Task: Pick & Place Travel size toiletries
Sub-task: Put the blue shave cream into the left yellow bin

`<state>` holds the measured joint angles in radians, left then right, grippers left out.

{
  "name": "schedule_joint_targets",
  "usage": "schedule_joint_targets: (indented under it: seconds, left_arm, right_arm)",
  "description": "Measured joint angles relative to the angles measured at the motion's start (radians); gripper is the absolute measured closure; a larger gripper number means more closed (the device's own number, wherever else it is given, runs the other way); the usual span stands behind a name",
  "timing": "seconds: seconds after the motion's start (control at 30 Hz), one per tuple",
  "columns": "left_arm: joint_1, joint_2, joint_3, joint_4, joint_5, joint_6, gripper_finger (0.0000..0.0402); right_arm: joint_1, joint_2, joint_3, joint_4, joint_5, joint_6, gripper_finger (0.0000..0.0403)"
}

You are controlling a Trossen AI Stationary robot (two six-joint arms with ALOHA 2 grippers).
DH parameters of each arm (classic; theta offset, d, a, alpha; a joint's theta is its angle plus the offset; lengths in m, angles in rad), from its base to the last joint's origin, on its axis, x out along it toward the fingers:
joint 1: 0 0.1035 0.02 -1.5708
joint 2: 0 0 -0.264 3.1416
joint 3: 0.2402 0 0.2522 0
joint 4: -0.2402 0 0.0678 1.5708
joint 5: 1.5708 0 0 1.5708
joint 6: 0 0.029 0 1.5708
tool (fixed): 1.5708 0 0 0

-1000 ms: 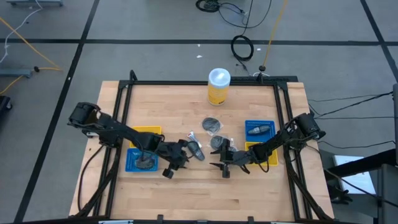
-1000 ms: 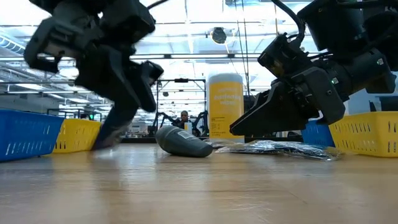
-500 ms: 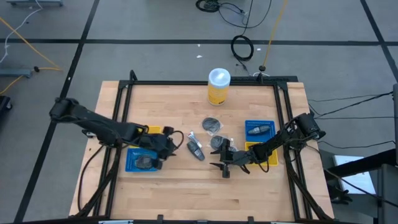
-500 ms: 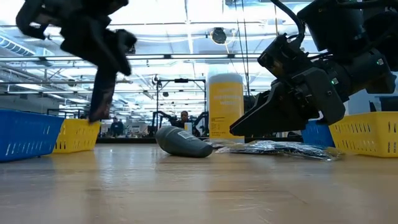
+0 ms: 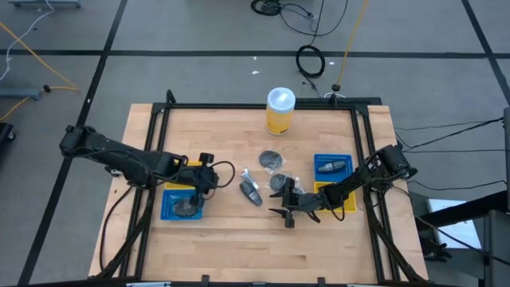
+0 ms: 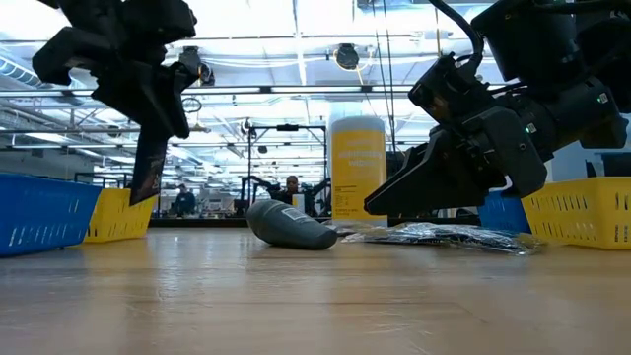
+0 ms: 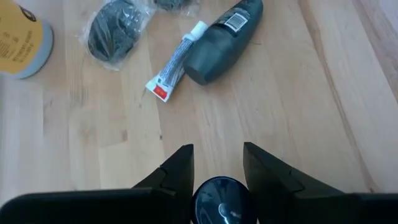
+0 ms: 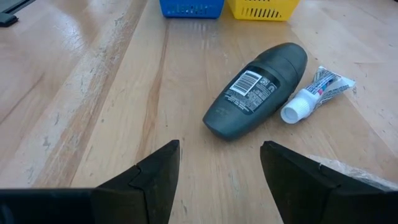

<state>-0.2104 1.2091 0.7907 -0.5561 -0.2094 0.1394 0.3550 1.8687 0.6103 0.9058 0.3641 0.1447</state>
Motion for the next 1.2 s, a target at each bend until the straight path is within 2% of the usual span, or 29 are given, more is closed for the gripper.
schedule_joint_targets:
  seconds: [0.23, 0.37, 0.57, 0.73, 0.87, 1.07, 1.2]
  left_arm:
    - [-0.009, 0.000, 0.104, -0.053, 0.007, 0.010, 0.0295]
    - [-0.002, 0.000, 0.154, -0.209, -0.024, -0.031, 0.0280]
    - [0.030, 0.000, 0.149, -0.468, -0.046, -0.172, 0.0273]
    - [0.062, 0.000, 0.059, -0.438, -0.028, -0.187, 0.0290]
    - [0.089, 0.001, 0.006, -0.431, -0.026, -0.183, 0.0288]
    - [0.123, 0.003, 0.005, -0.437, 0.041, -0.207, 0.0273]
    - [0.156, 0.003, 0.005, -0.437, 0.090, -0.279, 0.0272]
  right_arm:
    - [0.000, 0.000, 0.000, 0.000, 0.000, 0.000, 0.0187]
    - [0.000, 0.000, 0.000, 0.000, 0.000, 0.000, 0.0187]
    - [0.000, 0.000, 0.000, -0.001, 0.000, 0.000, 0.0187]
    - [0.000, 0.000, 0.000, -0.002, 0.000, 0.000, 0.0187]
    - [0.000, 0.000, 0.000, -0.002, 0.000, 0.000, 0.0187]
    - [0.000, 0.000, 0.000, -0.004, 0.000, 0.000, 0.0187]
    - [-0.001, 0.000, 0.000, -0.005, 0.000, 0.000, 0.0187]
